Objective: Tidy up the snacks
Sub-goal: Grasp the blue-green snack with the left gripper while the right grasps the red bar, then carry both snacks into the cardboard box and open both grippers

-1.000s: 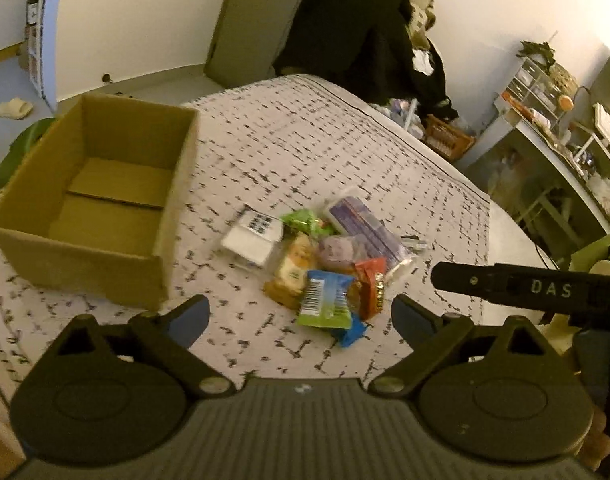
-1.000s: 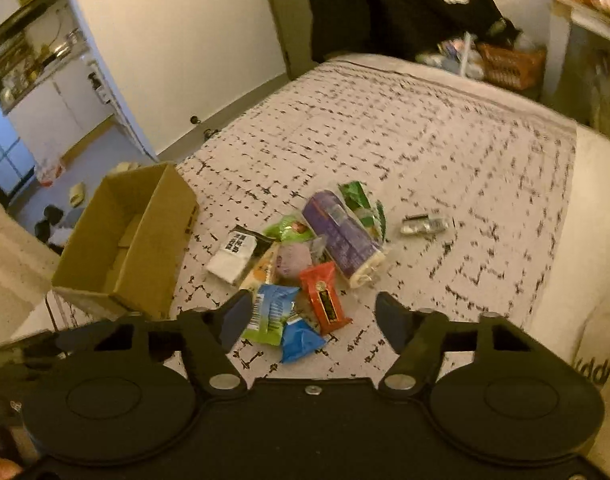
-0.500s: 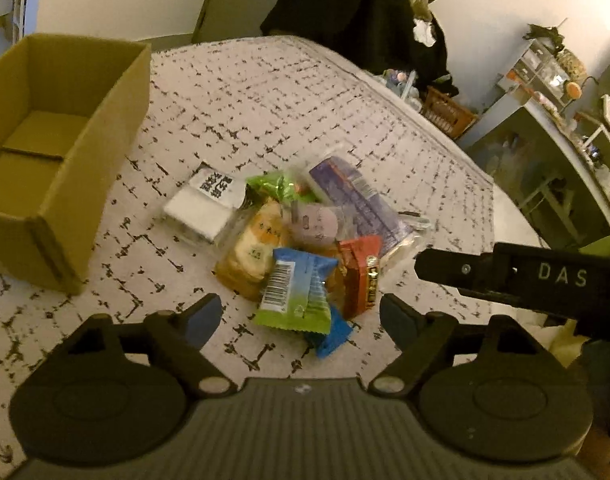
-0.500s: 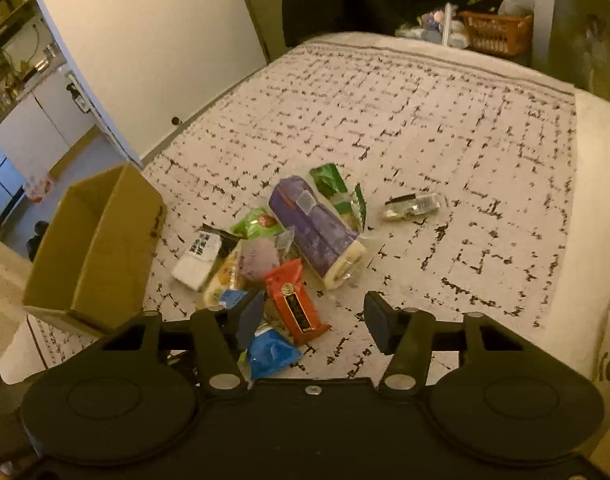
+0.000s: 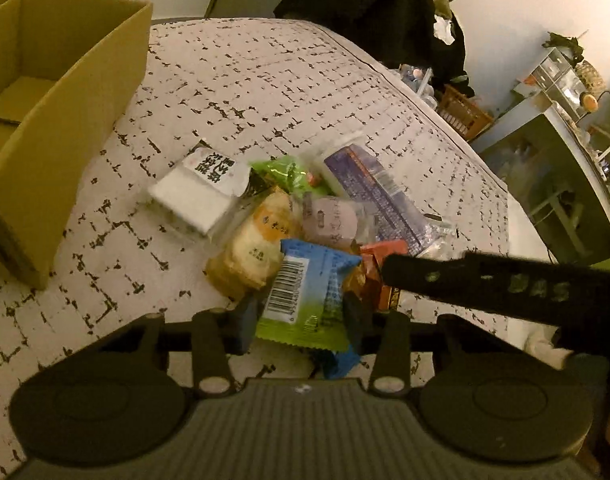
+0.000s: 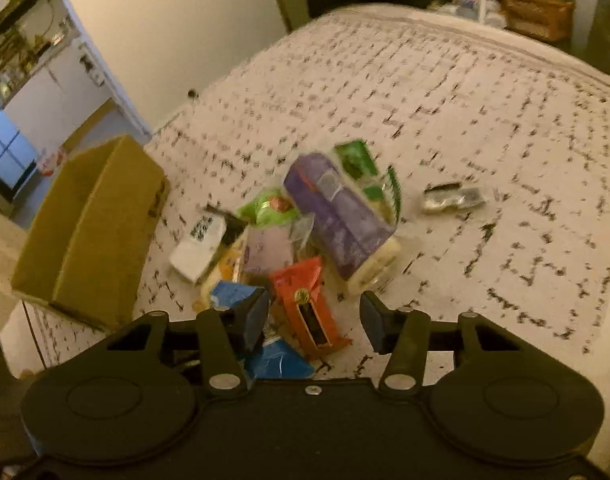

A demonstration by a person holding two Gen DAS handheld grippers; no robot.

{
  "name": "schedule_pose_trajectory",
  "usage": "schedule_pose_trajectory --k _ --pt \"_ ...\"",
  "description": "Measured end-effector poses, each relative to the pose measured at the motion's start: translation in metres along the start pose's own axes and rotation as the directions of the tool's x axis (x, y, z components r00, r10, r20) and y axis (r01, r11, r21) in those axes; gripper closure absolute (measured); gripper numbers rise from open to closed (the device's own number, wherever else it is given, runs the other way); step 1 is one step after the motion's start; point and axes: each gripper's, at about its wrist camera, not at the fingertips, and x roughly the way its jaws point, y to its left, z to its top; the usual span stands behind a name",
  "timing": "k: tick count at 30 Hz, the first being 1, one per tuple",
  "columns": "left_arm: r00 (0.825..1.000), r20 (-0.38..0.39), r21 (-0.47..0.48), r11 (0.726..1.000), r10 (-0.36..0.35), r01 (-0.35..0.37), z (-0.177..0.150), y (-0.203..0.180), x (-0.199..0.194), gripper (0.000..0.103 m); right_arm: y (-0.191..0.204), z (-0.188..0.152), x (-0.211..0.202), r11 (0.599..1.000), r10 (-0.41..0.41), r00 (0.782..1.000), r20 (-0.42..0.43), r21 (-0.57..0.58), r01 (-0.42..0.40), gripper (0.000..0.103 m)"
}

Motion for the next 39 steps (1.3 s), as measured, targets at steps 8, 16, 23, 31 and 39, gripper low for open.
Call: schedule_pose_trajectory --k 8,16,23,31,39 --pt "1.000 0.015 -0.018 1.000 0.024 -0.024 0.000 0.013 -0.017 0.061 0.007 -0.002 0.006 0.998 -0.020 1.000 0.020 -0.063 0.021 0.052" --pt "0.999 0.023 -0.052 0.998 0.047 -0.046 0.000 0.025 -0.035 0.061 0.017 -0.007 0.011 0.992 -0.056 0.998 -0.028 -0.112 0.053 0.082" --pt "0.997 0.065 -0.055 0.997 0.048 -0.044 0.007 0.027 -0.057 0.061 0.036 -0.011 -0.008 0.991 -0.026 0.999 0.025 -0.133 0.029 0.082" --pt "0.988 0.149 -0.022 0.999 0.050 -0.048 0.015 0.020 -0.094 0.061 0.057 -0.008 -0.033 0.994 0.008 0.994 0.113 -0.113 0.005 0.082" --pt "0.973 0.226 -0.014 0.999 0.048 -0.046 0.025 0.020 -0.129 0.061 0.071 -0.007 -0.054 0.993 0.036 0.979 0.199 -0.120 -0.012 0.083"
